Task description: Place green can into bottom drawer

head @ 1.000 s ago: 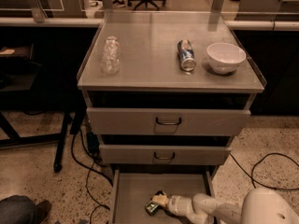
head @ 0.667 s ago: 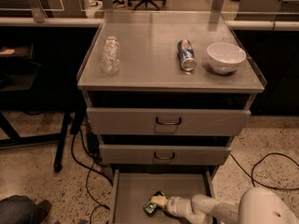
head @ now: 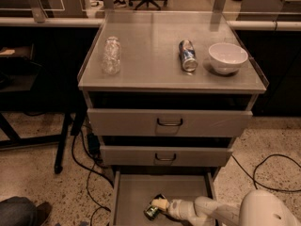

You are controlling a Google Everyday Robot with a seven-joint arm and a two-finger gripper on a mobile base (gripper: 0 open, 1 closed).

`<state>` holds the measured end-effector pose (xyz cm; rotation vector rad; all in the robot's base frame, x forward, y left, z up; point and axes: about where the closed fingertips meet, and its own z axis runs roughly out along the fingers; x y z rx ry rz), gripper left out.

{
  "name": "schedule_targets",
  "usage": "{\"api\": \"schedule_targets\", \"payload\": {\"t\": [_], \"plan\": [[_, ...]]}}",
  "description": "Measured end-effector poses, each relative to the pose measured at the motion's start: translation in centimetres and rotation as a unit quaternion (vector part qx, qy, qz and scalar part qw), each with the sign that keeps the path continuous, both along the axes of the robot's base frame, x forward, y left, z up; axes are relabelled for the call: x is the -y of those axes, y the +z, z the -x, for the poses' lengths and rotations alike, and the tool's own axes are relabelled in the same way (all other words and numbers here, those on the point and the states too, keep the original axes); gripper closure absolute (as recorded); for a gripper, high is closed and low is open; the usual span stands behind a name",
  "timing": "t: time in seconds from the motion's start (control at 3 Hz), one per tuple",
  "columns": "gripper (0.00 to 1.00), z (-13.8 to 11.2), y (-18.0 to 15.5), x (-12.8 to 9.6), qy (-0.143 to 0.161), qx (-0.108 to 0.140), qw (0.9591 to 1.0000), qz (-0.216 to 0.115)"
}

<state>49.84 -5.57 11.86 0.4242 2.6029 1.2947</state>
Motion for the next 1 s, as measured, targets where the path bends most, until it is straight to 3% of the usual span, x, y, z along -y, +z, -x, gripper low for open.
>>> {"api": "schedule_targets", "payload": {"t": [1.0], "plan": [[0.11, 0.00, 0.00, -0.01, 0.000, 0.000, 1.0000, 0.000]]}}
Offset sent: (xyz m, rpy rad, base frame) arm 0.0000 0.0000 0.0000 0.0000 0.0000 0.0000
